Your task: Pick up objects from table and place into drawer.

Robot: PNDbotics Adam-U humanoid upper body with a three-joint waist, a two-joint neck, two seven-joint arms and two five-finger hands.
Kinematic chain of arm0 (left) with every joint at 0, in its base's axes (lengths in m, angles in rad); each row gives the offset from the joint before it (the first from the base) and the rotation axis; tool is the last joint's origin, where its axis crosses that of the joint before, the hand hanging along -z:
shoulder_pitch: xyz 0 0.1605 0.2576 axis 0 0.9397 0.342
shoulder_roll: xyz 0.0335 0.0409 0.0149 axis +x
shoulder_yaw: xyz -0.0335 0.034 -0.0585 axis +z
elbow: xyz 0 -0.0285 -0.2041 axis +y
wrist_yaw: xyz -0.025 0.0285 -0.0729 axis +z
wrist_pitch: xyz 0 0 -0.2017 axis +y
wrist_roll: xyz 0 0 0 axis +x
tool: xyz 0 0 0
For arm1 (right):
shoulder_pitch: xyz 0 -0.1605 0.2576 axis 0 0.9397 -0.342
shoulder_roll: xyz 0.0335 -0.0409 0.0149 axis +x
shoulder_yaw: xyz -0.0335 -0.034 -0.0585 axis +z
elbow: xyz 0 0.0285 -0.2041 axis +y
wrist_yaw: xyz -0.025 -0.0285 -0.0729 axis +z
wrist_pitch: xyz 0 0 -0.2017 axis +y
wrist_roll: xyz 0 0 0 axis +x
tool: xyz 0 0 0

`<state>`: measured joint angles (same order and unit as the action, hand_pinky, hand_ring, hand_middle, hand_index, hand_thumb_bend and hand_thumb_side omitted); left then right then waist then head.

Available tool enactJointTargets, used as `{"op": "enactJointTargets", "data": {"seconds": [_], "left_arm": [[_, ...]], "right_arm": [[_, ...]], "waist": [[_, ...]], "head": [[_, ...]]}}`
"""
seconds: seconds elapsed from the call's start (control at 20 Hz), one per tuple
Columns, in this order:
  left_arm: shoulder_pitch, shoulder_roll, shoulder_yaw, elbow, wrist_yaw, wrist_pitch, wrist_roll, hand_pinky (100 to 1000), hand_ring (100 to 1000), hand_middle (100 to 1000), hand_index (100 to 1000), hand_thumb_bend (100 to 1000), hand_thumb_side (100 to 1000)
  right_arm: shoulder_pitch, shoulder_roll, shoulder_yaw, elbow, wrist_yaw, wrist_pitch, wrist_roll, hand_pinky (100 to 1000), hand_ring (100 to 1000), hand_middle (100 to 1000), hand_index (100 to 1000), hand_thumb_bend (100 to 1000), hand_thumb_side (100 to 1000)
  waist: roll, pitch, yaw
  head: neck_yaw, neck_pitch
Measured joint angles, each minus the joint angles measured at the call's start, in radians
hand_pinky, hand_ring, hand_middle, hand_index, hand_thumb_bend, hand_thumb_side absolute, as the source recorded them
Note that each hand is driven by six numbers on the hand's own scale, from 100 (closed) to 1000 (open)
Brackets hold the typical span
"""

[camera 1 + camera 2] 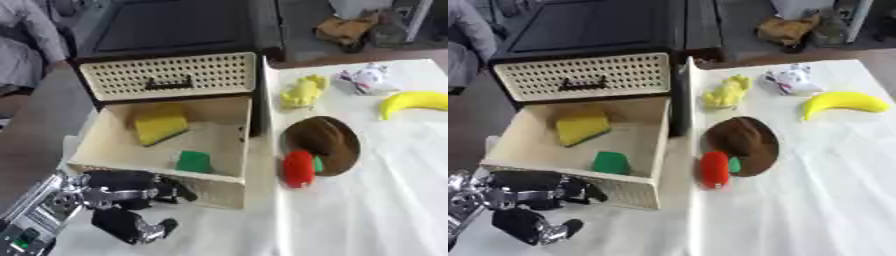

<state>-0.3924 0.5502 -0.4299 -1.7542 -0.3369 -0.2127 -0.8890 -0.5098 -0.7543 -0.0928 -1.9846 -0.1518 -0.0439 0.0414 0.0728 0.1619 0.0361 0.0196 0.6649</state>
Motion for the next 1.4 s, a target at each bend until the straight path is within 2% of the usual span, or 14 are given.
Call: {"op": "enactJointTargets", "data": {"seconds": [0.35,0.6,0.9,1.05,1.4], "left_arm": [[-0.049,-0.029,-0.016,0.0,0.12,0.015,-0.008,100,100,901,1000,100,820],[-0.073,-0.041,-0.02,0.006,0.156,0.034,-0.014,100,100,906,1000,100,823],[-0.085,-0.051,-0.014,0.048,0.141,0.03,-0.014,100,102,917,1000,100,806],[-0.086,-0.055,-0.004,0.068,0.112,0.012,-0.002,100,104,926,1000,100,772],[-0.09,-0.058,0.003,0.094,0.071,-0.042,0.048,100,100,925,1000,100,776]], "right_arm": [[0.001,0.006,0.0,0.0,0.0,0.007,0.006,647,793,588,668,528,984],[0.0,0.01,0.0,0.0,0.0,0.008,0.008,648,794,589,669,527,987],[0.0,0.011,0.0,0.0,0.0,0.007,0.007,648,794,590,669,526,986],[0.0,0.011,-0.002,0.0,0.0,0.007,0.006,647,794,589,669,526,984],[0.0,0.012,-0.006,0.0,0.0,0.011,0.008,647,794,589,669,526,985]], "waist": [[0.0,0.001,-0.006],[0.0,0.006,-0.014],[0.003,0.007,-0.017],[0.005,0.007,-0.017],[0.005,0.008,-0.017]], "head": [[0.0,-0.011],[0.002,-0.018],[0.005,-0.021],[0.005,-0.025],[0.005,-0.029]]}}
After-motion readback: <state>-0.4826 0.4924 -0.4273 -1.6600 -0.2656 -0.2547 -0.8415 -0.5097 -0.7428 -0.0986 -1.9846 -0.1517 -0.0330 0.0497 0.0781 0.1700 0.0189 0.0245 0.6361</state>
